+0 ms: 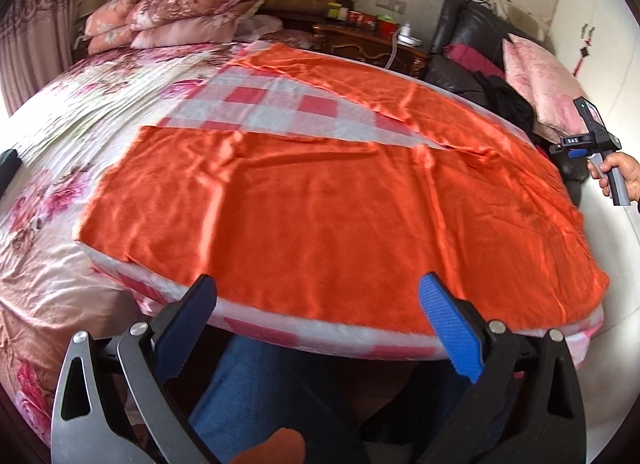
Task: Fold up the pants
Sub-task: 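Reach the right gripper to the pants waistband edge and close on it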
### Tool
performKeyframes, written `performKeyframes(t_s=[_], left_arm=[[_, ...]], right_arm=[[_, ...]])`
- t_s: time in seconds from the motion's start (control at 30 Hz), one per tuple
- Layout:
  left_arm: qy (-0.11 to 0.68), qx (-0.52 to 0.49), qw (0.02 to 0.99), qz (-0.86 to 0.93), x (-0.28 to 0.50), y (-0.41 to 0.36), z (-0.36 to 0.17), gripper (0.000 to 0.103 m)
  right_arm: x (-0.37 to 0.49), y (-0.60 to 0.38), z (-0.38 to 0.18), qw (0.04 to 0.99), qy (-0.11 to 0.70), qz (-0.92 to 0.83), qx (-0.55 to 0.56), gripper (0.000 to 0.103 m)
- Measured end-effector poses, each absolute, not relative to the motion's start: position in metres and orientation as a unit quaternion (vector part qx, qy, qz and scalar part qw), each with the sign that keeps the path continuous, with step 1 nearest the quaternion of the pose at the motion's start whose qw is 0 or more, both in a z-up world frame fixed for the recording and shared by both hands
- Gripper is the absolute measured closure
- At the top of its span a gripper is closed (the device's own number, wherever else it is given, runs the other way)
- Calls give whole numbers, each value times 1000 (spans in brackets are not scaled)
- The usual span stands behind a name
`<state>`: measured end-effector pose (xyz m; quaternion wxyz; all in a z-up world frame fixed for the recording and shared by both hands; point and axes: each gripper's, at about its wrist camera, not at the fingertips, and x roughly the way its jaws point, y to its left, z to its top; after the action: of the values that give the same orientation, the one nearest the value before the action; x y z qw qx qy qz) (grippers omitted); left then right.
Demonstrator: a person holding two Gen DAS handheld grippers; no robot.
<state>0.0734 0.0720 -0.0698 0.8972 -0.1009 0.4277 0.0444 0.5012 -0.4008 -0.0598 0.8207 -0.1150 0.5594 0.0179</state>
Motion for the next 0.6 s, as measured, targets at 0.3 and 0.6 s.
performKeyframes(t_s=[0.3,0.6], left_arm=[[438,-104,888,90,109,116,-60,5],[438,-89,890,87,150,114,-51,5]], right_arm=[[555,-407,-96,796,592,52,-113,21],[578,-415,-111,782,611,103,-68,49]])
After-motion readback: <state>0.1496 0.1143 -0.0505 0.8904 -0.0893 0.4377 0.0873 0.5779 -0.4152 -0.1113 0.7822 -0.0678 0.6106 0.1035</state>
